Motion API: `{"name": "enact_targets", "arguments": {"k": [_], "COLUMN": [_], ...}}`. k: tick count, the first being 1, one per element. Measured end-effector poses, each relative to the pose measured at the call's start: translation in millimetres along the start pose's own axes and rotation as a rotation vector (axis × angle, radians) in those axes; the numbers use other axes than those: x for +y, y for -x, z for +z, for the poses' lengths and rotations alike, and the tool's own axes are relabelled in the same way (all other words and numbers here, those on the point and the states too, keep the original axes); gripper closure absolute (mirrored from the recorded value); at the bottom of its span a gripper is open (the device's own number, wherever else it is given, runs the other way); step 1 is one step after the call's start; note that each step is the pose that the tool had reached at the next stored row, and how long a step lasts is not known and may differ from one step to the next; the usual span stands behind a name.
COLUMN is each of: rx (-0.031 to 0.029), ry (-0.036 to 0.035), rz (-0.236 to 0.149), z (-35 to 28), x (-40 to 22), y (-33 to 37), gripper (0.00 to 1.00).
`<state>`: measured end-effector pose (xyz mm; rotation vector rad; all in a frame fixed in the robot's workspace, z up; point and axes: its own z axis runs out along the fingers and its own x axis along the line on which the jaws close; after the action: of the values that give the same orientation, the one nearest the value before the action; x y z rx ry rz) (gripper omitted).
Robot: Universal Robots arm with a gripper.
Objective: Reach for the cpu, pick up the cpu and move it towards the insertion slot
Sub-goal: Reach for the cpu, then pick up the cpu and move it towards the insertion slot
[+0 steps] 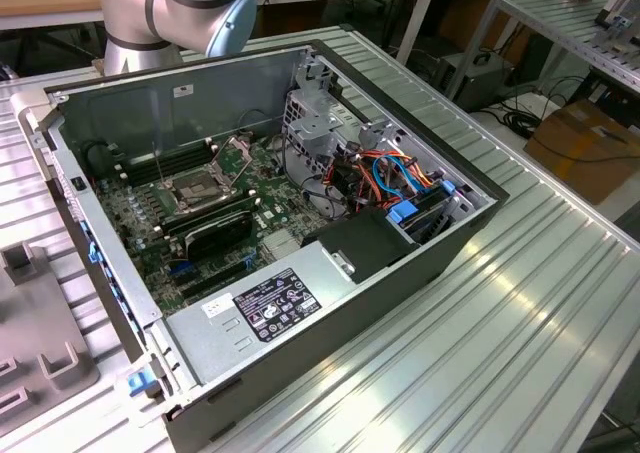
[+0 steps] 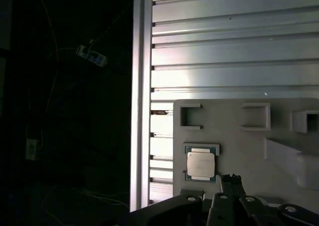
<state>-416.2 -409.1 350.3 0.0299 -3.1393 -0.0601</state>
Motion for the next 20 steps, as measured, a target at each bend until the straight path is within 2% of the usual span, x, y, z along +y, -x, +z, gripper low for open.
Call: {"name": "enact_targets", "arguments": {"k": [12,20], "rx": [0.0001,0.0], "ry": [0.0002,0.0002], "rz": [0.0,0.0], "z": [0.0,0.0], "x": [0.4,0.5], "y": [-24.4,-25.0], "gripper": [0.89,0.89]}}
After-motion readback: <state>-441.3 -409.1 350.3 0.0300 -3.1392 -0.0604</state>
